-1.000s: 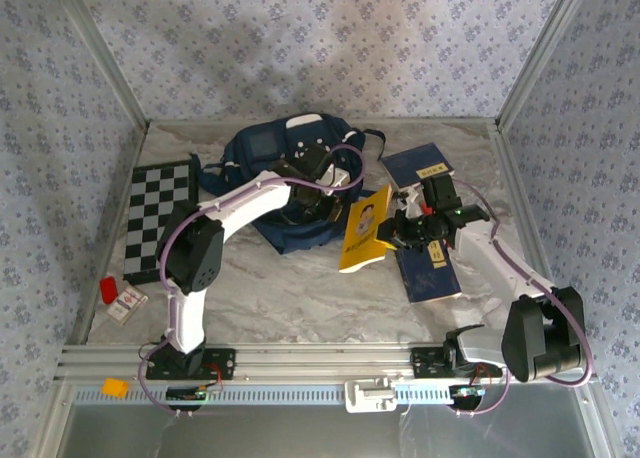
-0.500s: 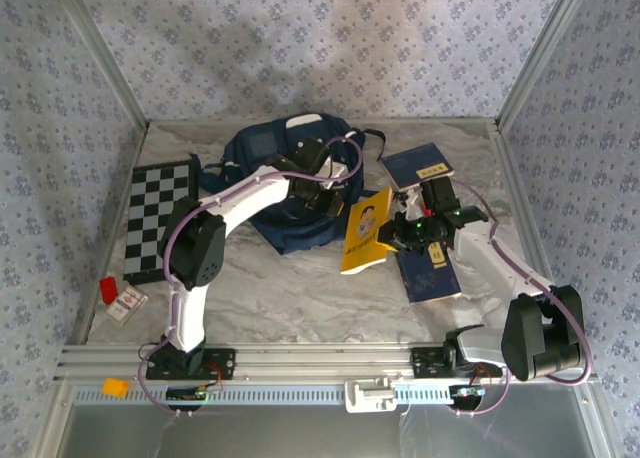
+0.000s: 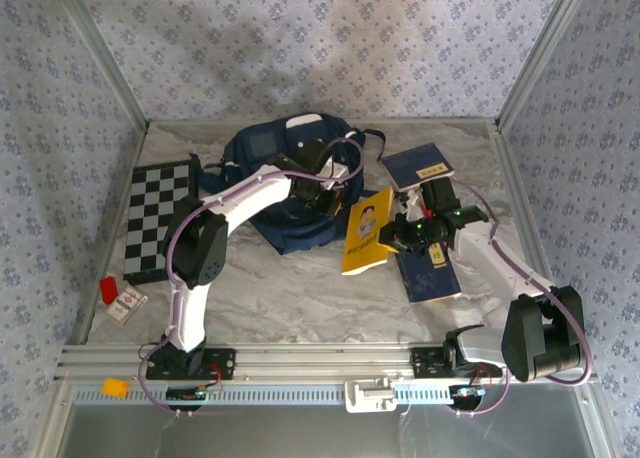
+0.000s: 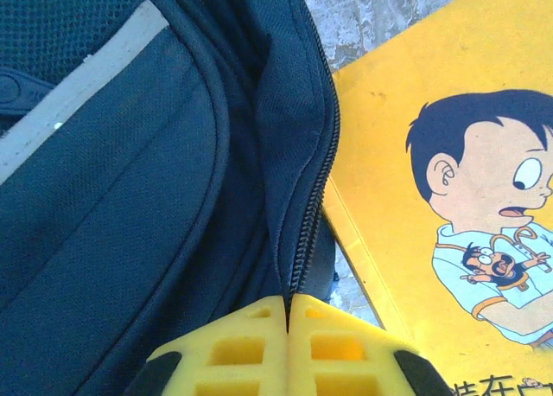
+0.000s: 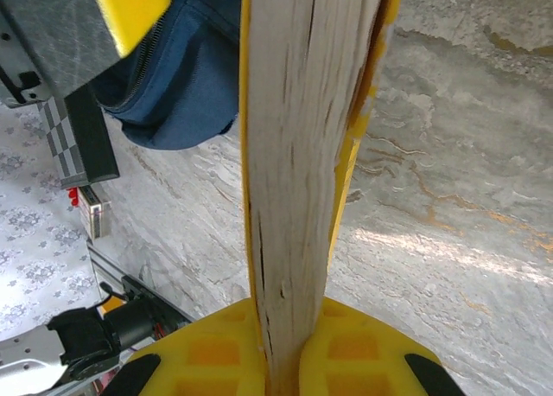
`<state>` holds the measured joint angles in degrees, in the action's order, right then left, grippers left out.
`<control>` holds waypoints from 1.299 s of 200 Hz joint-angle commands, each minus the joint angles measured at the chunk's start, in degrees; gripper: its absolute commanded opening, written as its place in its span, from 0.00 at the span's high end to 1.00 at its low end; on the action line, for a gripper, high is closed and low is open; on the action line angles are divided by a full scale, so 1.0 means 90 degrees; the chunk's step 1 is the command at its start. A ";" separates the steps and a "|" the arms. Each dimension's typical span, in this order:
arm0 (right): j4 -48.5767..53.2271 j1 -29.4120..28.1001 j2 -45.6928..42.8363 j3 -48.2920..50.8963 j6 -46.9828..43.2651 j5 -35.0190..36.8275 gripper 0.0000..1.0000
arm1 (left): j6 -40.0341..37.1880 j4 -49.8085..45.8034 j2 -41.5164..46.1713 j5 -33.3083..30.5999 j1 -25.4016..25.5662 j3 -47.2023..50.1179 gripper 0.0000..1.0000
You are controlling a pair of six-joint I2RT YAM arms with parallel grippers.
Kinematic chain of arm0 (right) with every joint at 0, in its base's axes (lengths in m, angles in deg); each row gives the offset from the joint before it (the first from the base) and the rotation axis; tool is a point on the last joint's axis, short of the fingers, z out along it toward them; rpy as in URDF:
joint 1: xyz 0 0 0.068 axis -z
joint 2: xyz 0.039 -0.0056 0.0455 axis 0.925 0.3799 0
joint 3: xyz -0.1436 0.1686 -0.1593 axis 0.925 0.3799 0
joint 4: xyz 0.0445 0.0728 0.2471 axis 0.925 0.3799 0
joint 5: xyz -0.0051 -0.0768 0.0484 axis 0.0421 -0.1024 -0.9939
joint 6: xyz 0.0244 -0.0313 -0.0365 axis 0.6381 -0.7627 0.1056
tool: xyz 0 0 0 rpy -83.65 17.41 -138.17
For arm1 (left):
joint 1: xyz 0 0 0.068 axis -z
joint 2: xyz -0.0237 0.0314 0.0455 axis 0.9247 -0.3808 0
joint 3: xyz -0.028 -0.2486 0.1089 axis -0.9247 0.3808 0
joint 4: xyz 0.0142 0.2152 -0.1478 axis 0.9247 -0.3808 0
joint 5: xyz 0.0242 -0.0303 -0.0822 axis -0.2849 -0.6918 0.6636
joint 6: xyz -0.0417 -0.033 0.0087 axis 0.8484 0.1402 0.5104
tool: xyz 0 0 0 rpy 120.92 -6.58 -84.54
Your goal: Pack the student bag
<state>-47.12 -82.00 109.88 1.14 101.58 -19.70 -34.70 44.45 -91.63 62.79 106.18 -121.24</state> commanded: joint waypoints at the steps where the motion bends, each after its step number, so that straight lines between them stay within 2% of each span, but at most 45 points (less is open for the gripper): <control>1: 0.0484 0.0076 -0.0332 -0.0086 -0.0313 -0.0145 1.00 | 0.0142 -0.0058 0.0506 -0.0120 -0.0043 -0.0235 1.00; 36: 0.1058 0.0292 -0.0754 -0.0365 -0.0469 -0.0389 1.00 | 0.0321 0.0052 0.1083 -0.0410 -0.0038 -0.0284 1.00; 61: 0.1144 0.0247 -0.0907 -0.0558 -0.0305 -0.0870 1.00 | 0.0487 0.0035 0.1279 -0.0642 -0.0042 -0.0529 1.00; 80: 0.1063 0.0103 -0.0980 -0.0676 -0.0114 -0.0940 1.00 | 0.0563 0.0074 0.1370 -0.0716 -0.0008 -0.0818 1.00; 100: 0.0270 -0.0204 -0.1001 -0.0586 0.0495 -0.1129 1.00 | 0.0657 0.0039 0.1341 -0.0939 -0.0008 -0.1165 1.00; 112: -0.0203 -0.0429 -0.0864 -0.0517 0.0940 -0.0951 1.00 | 0.0697 -0.0073 0.1279 -0.1035 -0.0008 -0.1445 1.00; 143: -0.1531 -0.0843 0.0021 -0.0584 0.1455 -0.0681 1.00 | 0.0707 -0.0119 0.1220 -0.1009 0.0009 -0.1715 1.00; 155: -0.2091 -0.1030 0.0359 -0.0657 0.1477 -0.0320 1.00 | 0.0716 -0.0291 0.1203 -0.1049 0.0021 -0.1914 1.00; 179: -0.3168 -0.1125 0.1238 -0.0792 0.1726 -0.0329 1.00 | 0.0722 -0.0310 0.1289 -0.1025 0.0020 -0.1582 1.00; 198: -0.4047 -0.1113 0.1510 -0.0795 0.1822 -0.0270 1.00 | 0.0562 -0.0229 0.1372 -0.0949 0.0017 -0.1125 1.00; 219: -0.4146 -0.1039 0.1551 -0.0804 0.1723 -0.0110 1.00 | 0.0325 -0.0347 0.1364 -0.0730 0.0012 -0.0757 1.00; 242: -0.4343 -0.0957 0.1641 -0.0751 0.1838 -0.0312 1.00 | 0.0169 -0.0322 0.1351 -0.0265 0.0010 -0.0326 0.89; 260: -0.4376 -0.0967 0.1651 -0.0677 0.1860 -0.0316 1.00 | 0.0019 -0.0205 0.1365 0.0034 0.0012 -0.0017 0.72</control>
<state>-78.90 -91.18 124.79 -3.50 118.25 -21.73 -31.64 41.67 -81.80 57.81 105.99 -123.84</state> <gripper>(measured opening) 0.105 0.213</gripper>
